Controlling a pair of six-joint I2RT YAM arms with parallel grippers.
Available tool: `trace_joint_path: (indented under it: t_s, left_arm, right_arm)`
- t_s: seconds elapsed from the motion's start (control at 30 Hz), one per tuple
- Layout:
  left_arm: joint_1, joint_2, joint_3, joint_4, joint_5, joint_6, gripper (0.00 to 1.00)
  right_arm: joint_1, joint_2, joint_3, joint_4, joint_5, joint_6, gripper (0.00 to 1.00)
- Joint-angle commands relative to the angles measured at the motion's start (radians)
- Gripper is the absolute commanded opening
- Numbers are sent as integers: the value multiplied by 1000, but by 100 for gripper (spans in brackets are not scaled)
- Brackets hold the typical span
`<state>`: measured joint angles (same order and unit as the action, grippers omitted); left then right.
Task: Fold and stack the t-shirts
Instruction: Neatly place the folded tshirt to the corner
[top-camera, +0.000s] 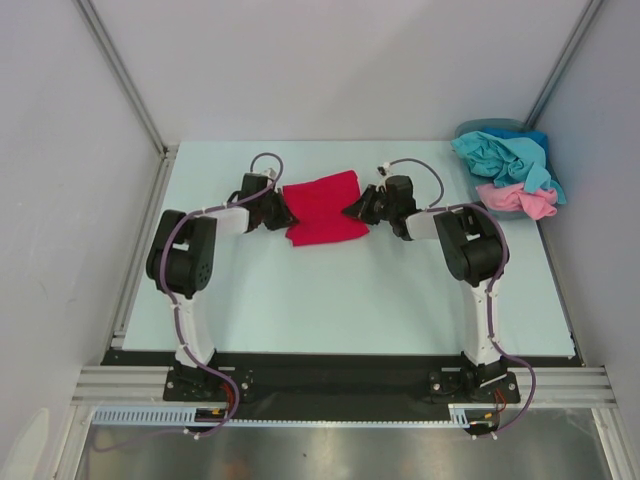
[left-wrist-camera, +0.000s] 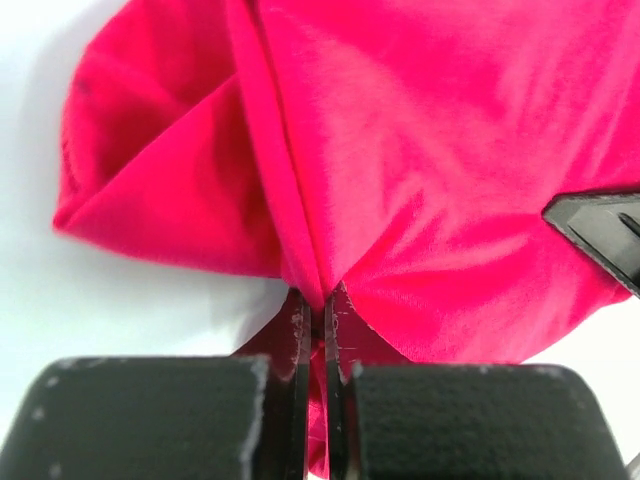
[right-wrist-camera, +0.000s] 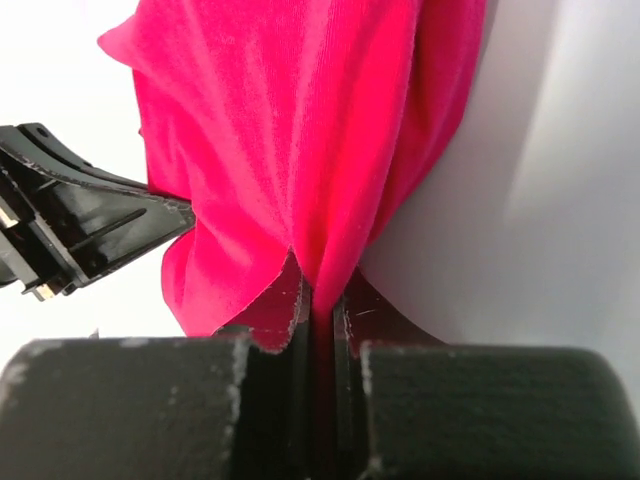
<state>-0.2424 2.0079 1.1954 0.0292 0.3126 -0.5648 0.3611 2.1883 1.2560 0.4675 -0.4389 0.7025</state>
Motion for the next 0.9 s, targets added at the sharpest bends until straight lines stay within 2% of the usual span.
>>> trace_joint_path:
  t_s: [0.0,0.17,0.33,0.53,0.67,0.87]
  left_arm:
    - [3,-61,45,-90,-93,46,0]
    - [3,-83,116,-198,-171,88,0]
    - [9,-89,245,-322,-253,134,0]
    - [31,-86,392,-494,-355,175,0]
    - [77,-80,457,-621,-405,190,0]
    - [159,-52,501,-768,-512,223,0]
  right_arm:
    - [9,-33,-13,-27,17,-35,0]
    - [56,-21,48,-102,45,-61,0]
    - [99,13,131,-130,45,-20,0]
    - [170,74,351,-219,55,3,0]
    - [214,143,479,-254,48,38,0]
    - [263,188,533,-245,55,68,0]
